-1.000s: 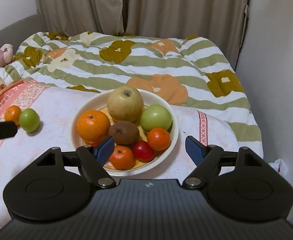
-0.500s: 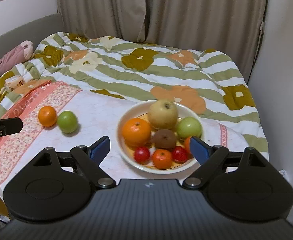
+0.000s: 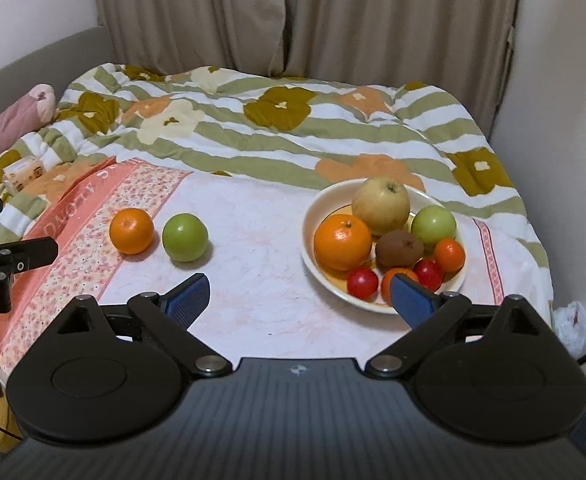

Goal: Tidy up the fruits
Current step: 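Move both tools back toward the last tangerine and green apple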

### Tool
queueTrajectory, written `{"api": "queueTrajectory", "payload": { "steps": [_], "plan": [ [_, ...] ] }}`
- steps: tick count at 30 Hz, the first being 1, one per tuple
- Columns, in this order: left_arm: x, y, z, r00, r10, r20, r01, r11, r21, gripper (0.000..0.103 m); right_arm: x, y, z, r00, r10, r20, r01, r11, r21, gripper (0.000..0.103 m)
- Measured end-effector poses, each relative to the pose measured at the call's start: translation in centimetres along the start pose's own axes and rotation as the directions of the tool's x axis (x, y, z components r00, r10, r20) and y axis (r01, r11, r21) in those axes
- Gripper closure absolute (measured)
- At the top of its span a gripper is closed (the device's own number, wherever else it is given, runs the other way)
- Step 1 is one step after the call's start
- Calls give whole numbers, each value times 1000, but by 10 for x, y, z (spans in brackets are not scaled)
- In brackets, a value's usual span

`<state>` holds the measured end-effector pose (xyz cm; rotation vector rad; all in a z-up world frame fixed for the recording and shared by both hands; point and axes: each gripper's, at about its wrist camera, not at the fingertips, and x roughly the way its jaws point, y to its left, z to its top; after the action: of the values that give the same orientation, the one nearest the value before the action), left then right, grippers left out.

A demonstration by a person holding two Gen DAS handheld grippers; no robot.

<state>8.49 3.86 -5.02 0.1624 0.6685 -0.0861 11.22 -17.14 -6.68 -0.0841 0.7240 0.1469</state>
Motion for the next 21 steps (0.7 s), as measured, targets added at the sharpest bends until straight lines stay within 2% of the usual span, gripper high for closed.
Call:
{"api": "queueTrajectory", "payload": {
  "steps": [8, 17, 21],
  "plan": [
    [41, 27, -3, 996, -88, -9, 88, 990, 113, 4, 27, 41, -9, 998, -47, -31, 48, 998, 43, 0],
    [101, 35, -3, 981, -184, -67, 194, 951, 240, 5, 59, 73, -13, 999, -37, -10, 38, 986, 162, 0],
    [128, 35, -6, 973, -203, -106, 225, 934, 278, 15, 75, 81, -11, 999, -42, -17, 44, 978, 204, 0]
  ]
}}
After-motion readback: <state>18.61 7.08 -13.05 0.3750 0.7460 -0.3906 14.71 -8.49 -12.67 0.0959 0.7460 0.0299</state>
